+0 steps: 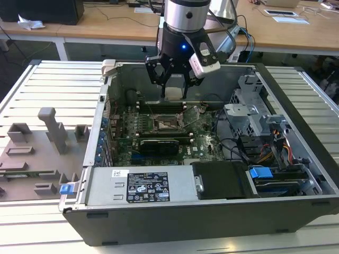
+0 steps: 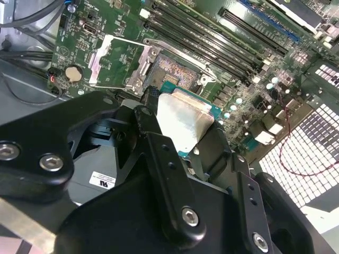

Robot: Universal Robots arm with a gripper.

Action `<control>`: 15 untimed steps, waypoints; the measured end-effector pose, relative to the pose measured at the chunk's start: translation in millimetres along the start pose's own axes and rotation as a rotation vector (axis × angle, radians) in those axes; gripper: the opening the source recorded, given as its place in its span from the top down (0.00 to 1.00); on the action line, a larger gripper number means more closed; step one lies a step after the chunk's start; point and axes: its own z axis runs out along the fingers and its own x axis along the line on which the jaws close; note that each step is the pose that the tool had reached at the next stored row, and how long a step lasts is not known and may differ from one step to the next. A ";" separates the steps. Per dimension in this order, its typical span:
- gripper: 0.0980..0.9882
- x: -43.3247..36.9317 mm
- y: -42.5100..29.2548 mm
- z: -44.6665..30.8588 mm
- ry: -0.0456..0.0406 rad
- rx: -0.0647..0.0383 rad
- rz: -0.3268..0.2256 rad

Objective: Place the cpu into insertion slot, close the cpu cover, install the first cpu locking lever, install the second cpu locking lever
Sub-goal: 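Place the cpu into insertion slot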

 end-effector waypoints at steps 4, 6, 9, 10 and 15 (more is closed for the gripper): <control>0.50 -0.1 -0.5 5.3 0.0000 0.001 0.000; 0.50 -0.2 -0.7 8.4 0.0000 0.001 0.000; 0.50 -0.2 -0.9 10.8 0.0000 0.002 0.000; 0.50 -0.2 -1.0 11.7 -0.0001 0.001 0.000; 0.50 -0.3 -1.4 15.8 -0.0001 0.002 0.000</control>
